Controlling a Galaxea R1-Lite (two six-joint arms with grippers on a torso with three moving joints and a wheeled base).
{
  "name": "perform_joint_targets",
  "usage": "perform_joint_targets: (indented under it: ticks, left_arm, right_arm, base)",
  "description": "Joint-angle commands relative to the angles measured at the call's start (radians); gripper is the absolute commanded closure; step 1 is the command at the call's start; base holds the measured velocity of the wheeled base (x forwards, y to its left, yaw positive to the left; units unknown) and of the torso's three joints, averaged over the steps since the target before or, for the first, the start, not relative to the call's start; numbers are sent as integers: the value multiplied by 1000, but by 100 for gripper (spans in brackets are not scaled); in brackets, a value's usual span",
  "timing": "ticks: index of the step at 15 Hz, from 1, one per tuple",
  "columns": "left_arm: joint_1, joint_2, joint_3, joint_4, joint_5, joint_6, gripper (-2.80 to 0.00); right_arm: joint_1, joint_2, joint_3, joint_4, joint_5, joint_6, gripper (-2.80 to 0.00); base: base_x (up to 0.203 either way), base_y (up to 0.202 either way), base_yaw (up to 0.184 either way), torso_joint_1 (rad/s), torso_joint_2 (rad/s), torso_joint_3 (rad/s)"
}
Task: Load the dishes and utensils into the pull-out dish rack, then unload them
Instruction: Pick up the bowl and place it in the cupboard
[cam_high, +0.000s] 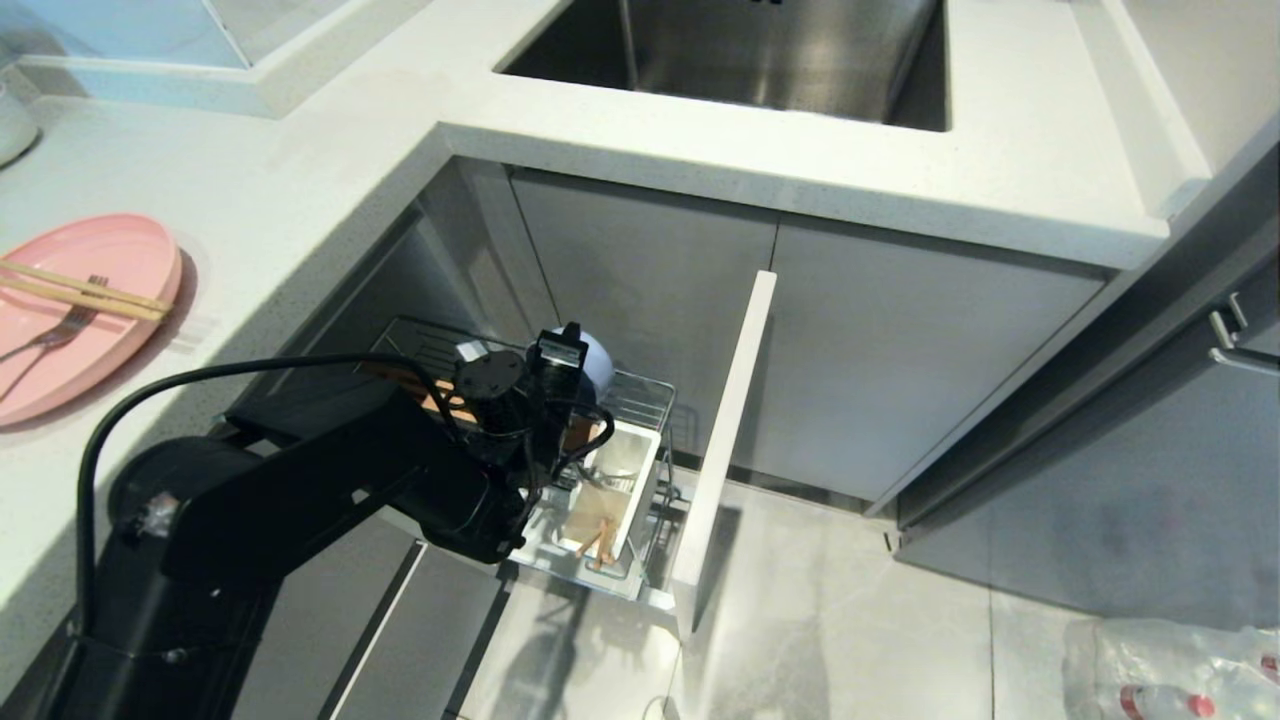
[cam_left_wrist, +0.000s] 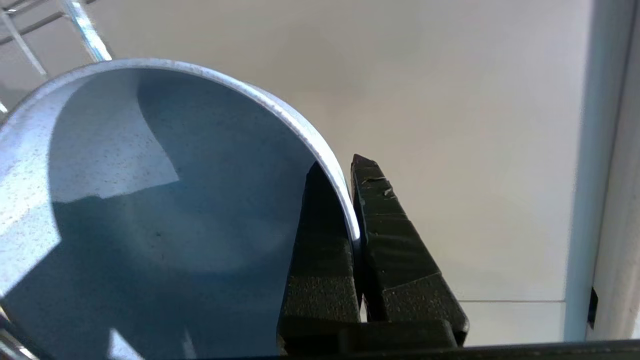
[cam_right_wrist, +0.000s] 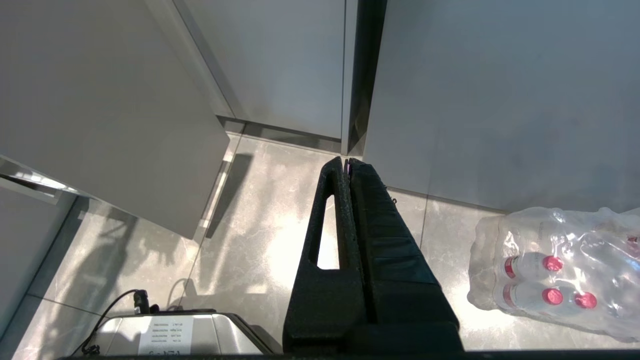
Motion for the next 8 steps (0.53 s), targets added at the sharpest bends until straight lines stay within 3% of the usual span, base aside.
perform_joint_targets:
  ticks: [1,8]
  left_arm:
    - [0,7,0,-8,2,-8,0]
    - [0,15,0,-5,9,-15,0]
  right_arm:
    - [0,2,0,0,0,0,0]
    - [0,0,0,0,0,0,0]
  base:
    - [0,0,0,0,0,0]
    - [0,0,0,0,0,0]
